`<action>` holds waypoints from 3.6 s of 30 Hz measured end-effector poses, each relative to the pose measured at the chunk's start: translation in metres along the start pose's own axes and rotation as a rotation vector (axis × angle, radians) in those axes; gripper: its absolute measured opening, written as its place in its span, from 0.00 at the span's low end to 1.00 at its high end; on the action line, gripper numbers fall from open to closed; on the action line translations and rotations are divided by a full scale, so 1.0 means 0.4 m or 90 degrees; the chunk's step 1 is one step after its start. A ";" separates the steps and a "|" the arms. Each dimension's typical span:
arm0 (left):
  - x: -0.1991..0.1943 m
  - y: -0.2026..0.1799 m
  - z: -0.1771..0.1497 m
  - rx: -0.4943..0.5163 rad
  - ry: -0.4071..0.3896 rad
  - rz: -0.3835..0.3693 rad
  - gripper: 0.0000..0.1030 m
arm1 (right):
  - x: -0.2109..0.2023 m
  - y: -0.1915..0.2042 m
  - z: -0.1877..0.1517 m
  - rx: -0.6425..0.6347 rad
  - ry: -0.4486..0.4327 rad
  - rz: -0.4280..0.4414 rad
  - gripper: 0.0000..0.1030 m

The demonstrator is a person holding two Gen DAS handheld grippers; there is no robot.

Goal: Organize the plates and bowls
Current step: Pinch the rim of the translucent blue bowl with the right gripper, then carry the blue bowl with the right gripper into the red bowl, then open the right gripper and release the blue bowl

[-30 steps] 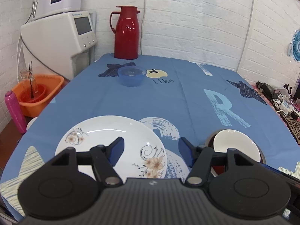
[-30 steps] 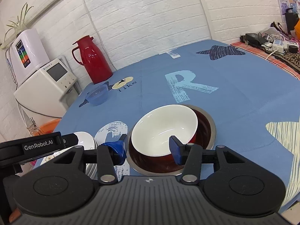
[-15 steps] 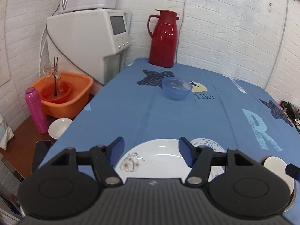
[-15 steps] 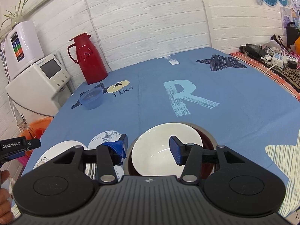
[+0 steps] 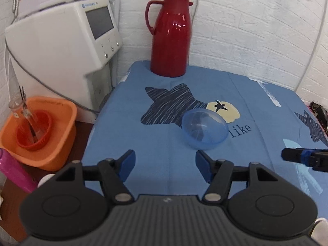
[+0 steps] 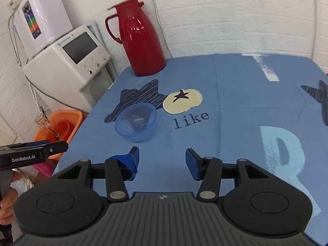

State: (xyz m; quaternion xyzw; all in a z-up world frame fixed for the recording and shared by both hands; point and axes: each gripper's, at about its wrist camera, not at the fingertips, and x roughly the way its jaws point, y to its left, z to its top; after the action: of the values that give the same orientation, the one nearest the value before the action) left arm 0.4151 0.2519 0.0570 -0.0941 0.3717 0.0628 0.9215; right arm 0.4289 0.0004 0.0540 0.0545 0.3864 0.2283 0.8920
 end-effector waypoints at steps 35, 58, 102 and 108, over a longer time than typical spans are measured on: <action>0.207 -0.121 0.035 0.010 0.100 -0.037 0.00 | 0.279 0.067 0.058 -0.007 0.129 0.024 0.17; -0.216 -0.587 -0.402 0.190 0.134 -0.186 0.00 | -0.311 -0.194 -0.353 0.009 0.117 -0.114 0.21; -0.277 -0.425 -0.442 0.235 0.072 -0.194 0.55 | -0.561 -0.319 -0.660 0.264 -0.162 -0.103 0.29; -0.269 -0.421 -0.427 0.254 0.065 -0.184 0.56 | -0.541 -0.306 -0.638 0.253 -0.154 -0.101 0.29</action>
State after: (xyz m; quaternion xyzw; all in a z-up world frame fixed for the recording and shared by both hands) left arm 0.2543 0.0455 0.0329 0.0342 0.4052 -0.1487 0.9014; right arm 0.1622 -0.2262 -0.0134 0.2253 0.3174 0.0688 0.9186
